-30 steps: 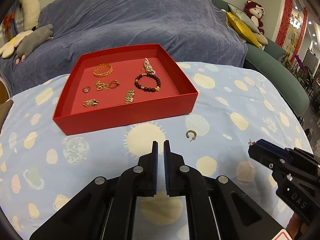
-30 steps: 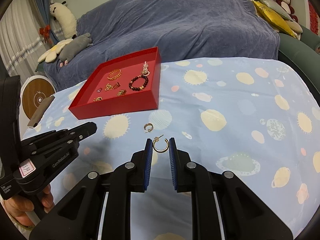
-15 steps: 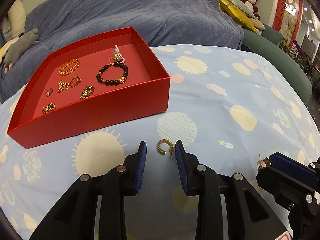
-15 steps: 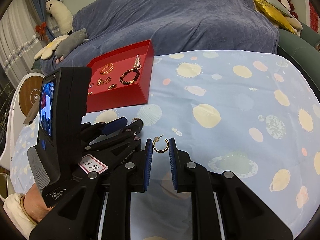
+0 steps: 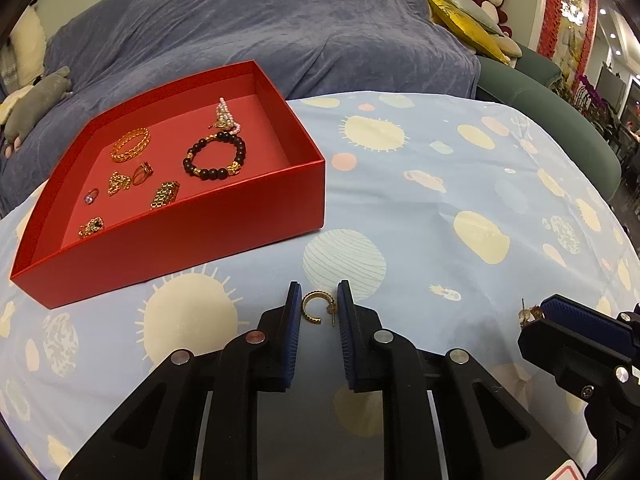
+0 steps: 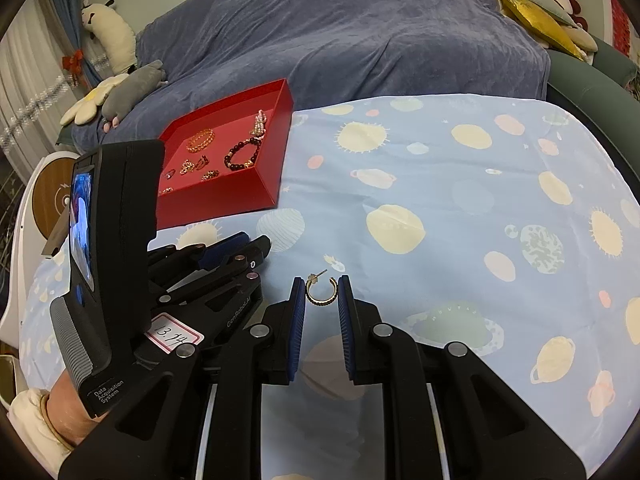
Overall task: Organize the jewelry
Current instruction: 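Carry both hoop earrings into the red box and open both tools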
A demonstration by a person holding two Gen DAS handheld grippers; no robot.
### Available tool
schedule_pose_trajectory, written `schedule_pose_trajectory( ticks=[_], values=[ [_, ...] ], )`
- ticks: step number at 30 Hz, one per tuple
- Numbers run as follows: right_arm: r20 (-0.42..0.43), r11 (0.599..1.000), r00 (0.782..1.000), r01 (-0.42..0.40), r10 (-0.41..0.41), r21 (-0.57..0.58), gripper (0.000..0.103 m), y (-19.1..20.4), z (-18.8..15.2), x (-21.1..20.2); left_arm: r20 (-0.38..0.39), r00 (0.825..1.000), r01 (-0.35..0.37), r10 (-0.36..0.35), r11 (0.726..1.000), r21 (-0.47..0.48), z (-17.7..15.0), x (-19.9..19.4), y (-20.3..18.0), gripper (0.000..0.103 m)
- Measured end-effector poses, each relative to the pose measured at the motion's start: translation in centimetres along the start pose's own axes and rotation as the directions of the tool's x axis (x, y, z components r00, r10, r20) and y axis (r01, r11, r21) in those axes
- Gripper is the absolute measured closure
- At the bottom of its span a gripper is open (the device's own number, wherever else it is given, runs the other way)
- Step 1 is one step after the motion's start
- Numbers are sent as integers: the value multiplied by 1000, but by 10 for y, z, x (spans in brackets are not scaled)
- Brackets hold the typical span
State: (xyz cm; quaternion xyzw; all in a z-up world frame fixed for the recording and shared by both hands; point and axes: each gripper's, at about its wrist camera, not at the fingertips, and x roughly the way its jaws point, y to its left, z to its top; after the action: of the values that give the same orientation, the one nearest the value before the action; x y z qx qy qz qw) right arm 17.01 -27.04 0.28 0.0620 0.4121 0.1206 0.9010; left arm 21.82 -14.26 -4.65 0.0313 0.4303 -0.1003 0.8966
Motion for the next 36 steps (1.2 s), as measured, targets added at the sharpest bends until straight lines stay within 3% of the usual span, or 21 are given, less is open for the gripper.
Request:
schedule_pose_trajectory(
  ticks=[11, 19, 27, 36],
  values=[
    [53, 998, 997, -44, 47, -44, 87, 28, 24, -13, 44, 999, 8, -6, 999, -49, 8, -57, 38, 88],
    [93, 993, 990, -99, 104, -56, 87, 64, 54, -8, 86, 993, -74, 82, 993, -93, 27, -91, 88, 88],
    [119, 990, 985, -116, 125, -83, 87, 95, 95, 15, 106, 983, -132, 148, 981, -143, 50, -92, 127, 88],
    [71, 991, 991, -108, 114, -80, 87, 110, 129, 67, 70, 980, -168, 186, 965, -202, 70, -61, 161, 88]
  ],
)
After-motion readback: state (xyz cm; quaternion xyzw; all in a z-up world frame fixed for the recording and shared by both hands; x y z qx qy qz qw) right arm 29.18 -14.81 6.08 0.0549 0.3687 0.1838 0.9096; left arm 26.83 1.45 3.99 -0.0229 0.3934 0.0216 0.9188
